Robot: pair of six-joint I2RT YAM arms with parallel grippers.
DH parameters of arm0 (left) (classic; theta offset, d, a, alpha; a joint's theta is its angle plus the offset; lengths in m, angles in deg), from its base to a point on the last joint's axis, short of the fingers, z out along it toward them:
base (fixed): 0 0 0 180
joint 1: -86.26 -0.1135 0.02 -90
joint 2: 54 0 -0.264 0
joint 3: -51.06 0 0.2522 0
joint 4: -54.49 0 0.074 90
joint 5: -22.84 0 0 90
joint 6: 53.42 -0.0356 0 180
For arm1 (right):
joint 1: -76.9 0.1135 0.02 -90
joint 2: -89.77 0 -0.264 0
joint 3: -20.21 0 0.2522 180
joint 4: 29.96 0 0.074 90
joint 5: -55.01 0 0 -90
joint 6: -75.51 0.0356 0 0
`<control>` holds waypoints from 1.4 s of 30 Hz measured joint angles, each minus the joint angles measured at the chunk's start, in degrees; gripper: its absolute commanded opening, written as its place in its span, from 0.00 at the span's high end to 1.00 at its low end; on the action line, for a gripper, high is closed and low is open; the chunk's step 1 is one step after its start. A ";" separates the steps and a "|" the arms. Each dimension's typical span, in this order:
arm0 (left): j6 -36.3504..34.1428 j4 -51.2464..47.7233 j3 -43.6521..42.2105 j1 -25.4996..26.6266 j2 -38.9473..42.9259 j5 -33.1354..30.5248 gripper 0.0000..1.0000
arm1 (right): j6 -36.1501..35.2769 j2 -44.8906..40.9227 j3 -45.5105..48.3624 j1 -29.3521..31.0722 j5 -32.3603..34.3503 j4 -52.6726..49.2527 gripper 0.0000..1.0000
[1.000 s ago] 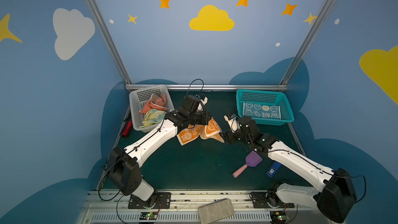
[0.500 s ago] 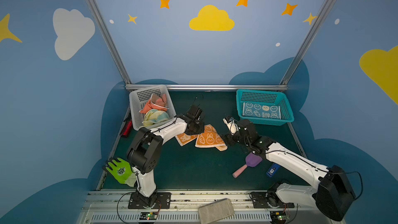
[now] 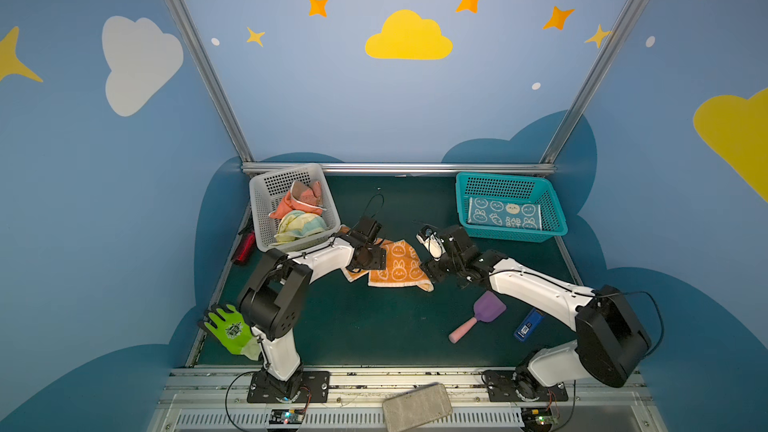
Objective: Fold and stack the towels
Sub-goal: 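Grasp the orange towel's edge with the right gripper near the left gripper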
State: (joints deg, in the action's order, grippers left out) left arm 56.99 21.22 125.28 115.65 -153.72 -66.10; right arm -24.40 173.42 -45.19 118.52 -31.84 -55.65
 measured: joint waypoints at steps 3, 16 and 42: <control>1.16 2.23 -4.00 0.00 6.82 -1.55 0.12 | -7.37 0.59 0.20 3.58 -0.59 0.09 0.22; 2.56 8.02 -14.97 -2.47 24.98 -10.54 0.07 | -20.79 12.85 -2.08 10.97 5.70 -2.05 0.30; -14.23 23.06 -24.59 -3.61 28.96 -2.05 0.09 | -16.46 17.77 -20.87 0.17 -4.66 -14.29 1.00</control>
State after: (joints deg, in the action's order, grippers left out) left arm 42.76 44.28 100.69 112.04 -124.76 -68.15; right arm -40.86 191.19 -66.06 118.70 -36.49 -69.94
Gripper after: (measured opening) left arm 0.913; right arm 0.051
